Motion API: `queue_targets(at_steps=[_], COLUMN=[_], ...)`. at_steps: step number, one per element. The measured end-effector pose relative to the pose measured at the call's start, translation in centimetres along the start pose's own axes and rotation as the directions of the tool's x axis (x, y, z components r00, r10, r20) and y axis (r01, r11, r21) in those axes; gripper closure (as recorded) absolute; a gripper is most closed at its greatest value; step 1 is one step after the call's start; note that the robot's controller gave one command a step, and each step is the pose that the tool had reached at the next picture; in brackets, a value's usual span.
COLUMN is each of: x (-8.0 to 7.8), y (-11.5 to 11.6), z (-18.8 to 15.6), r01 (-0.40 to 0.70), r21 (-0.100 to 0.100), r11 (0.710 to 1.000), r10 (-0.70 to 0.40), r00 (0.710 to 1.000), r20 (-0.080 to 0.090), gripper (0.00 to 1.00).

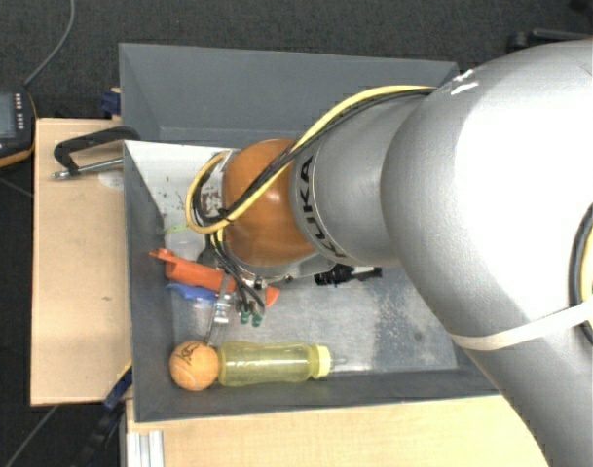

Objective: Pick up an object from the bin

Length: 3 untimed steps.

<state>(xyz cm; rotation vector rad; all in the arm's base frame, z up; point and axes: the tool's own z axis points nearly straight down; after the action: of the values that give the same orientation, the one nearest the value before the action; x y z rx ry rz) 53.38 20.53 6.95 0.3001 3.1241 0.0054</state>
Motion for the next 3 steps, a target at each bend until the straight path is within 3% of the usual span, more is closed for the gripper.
queue_targets(at_steps=[1,2,3], x=[-0.4,-0.3,-0.5], y=[-0.1,0.1,-2.2], z=[-7.2,-1.2,-0.1], r01=[-0.009,-0.002,-0.098], r21=[-0.002,-0.004,-0.005], r11=[1.000,1.000,0.995], r10=[0.009,0.002,0.098], r00=[1.000,1.000,0.995], r20=[0.001,0.004,0.002], gripper=[0.00,0.00,1.00])
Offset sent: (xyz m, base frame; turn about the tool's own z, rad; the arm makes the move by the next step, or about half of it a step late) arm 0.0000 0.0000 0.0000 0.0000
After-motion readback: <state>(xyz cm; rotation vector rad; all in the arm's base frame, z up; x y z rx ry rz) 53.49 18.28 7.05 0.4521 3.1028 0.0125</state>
